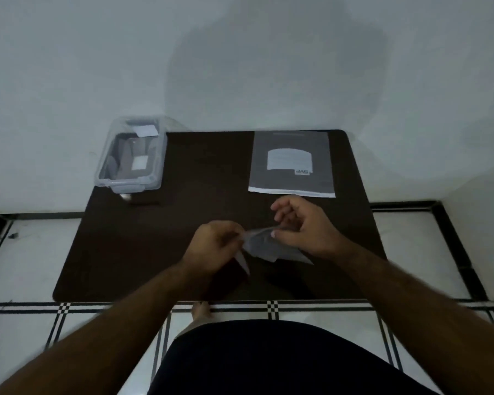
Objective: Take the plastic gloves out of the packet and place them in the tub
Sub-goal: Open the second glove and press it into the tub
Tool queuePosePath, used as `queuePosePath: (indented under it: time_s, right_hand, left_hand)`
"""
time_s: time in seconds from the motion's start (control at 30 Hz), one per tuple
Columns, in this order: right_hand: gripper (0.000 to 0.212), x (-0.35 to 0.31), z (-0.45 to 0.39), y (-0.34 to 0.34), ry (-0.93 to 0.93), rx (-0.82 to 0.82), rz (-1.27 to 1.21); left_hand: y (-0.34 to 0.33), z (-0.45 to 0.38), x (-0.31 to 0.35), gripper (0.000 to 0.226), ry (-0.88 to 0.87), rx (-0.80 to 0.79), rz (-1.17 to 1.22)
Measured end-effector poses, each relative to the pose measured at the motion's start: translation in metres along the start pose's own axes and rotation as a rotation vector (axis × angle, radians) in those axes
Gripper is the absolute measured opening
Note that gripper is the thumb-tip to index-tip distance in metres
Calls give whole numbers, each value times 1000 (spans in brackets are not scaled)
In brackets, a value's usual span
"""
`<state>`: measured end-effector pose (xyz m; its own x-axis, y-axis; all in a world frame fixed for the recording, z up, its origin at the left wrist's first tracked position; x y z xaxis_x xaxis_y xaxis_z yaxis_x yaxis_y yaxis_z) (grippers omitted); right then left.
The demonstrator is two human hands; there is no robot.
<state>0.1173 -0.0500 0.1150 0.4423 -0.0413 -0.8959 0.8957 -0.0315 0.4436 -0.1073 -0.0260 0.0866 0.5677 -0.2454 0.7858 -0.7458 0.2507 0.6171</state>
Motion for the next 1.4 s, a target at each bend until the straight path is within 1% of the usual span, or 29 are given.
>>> queuePosePath:
  time_s: [0.07,0.1,0.13,0.17,0.23,0.27,0.3,0.43,0.53,0.57,0.7,0.77,0.87,0.93,1.0,1.1,1.2,1.23,1.3,1.4]
  right_hand:
    - [73,-19,-19,-17,-16,-91,49]
    - [78,-28,-29,-29,-17,-138,95]
    - [74,-38,-40,-42,-3,-172,129]
    - [61,-47,-52,-56,22,-186,156]
    - [27,-69,-78,-84,90,-178,203]
    - [16,-79,-92,-97,114,-175,217]
    - [11,-90,-106,-111,124,-177,222]
    - [11,-133,-163,-159,127,-174,213]
    - [7,-162,-210,-196,170,-158,248]
    - [7,-169,-227,-207,174,-145,265]
    - [13,-192,-294,-247,133,-105,241]
    - [19,-200,-324,-262,127,-83,245]
    - [22,-213,-364,-279,159,-50,272]
    - [24,-224,-387,-283,196,-16,287]
    - [25,-239,-408,-281,265,56,282]
    - [25,-263,-428,-267,421,220,245]
    - [28,-272,-427,-255,505,309,161]
    - [30,-270,-425,-254,511,301,148]
    - [35,-257,-420,-259,519,225,183]
    - [42,-226,-416,-274,544,82,346]
  left_hand:
    - [40,-11,4,22,-34,69,43]
    - [60,-17,3,21,-43,84,71]
    - [77,-23,0,17,-48,80,91]
    - [94,-30,-4,14,-47,67,93]
    - [126,-44,-19,12,-44,58,65]
    - [143,-52,-30,11,-44,74,59]
    - [160,-59,-41,9,-43,97,62]
    - [223,-87,-88,5,40,153,139]
    - [268,-112,-119,3,65,143,185]
    - [283,-122,-129,6,69,141,181]
    - [341,-168,-174,22,66,134,53]
    - [364,-192,-192,23,45,106,-42]
    - [391,-228,-205,14,-28,77,-220]
    - [410,-252,-204,16,-78,111,-291]
    - [431,-273,-195,20,-137,199,-342]
    - [460,-289,-171,28,-287,384,-404]
    - [469,-286,-151,27,-456,459,-487]
    - [466,-281,-147,26,-518,459,-519]
    - [456,-269,-149,24,-591,436,-579]
    - [432,-254,-173,23,-601,405,-673]
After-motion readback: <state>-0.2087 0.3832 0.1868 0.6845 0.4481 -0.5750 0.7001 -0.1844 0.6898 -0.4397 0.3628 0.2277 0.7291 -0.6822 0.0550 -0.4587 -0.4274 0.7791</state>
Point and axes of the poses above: each hand's wrist, its own z-axis away from the middle knuckle, its own y-axis out of the back of the hand, x = y × z, the point moved 7 cm from there along -z, towards the middle knuckle, and after that the axes turned 13 degrees about x, right-handed, at the moved point
